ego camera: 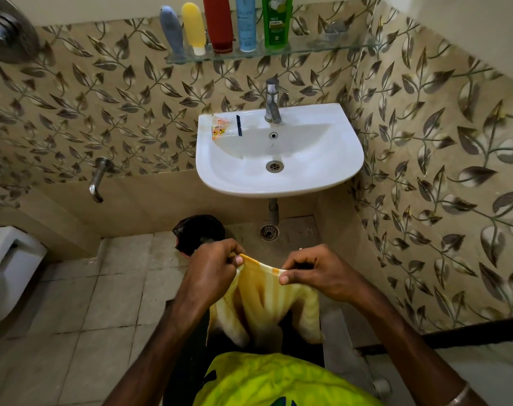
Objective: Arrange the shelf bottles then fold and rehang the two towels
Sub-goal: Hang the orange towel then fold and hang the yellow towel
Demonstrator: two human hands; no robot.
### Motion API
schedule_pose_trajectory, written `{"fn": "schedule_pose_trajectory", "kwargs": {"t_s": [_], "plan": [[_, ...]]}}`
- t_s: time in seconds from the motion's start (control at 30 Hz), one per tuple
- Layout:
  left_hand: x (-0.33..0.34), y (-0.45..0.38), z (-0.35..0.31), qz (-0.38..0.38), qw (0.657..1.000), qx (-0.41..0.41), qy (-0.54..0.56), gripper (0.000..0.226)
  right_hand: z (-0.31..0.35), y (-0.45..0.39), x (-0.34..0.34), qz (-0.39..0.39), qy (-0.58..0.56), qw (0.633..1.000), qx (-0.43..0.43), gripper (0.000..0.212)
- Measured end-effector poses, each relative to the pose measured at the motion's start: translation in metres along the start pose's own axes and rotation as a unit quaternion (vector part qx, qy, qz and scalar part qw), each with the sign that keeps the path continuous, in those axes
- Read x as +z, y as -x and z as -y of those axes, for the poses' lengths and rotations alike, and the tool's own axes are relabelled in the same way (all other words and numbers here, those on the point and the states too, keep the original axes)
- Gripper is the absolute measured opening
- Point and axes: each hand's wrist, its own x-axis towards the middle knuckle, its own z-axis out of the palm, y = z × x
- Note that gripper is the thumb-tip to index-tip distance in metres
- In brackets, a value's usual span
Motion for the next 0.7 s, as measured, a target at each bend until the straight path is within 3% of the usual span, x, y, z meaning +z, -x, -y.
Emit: {"fn": "schedule_pose_trajectory", "kwargs": {"t_s": [0.13,0.2,0.3,0.7], "plan": [[0.007,0.009,-0.008,0.069,0.995,0.066,0.038,0.052,0.001,-0.002,0.003,-0.006,0.003,1.000,0.003,0.006],[0.011,0.012,-0.013,0.107,0.989,0.094,0.049,0.042,0.004,-0.004,0.005,-0.001,0.012,1.000,0.001,0.007],[0.015,0.012,-0.018,0.106,0.991,0.086,0.002,0.013,0.005,-0.006,0.007,0.005,0.013,1.000,0.003,0.012],[-0.013,0.014,-0.009,0.060,0.996,0.057,0.039,0.013,-0.014,0.003,-0.020,-0.026,0.019,0.998,0.062,0.008]]}}
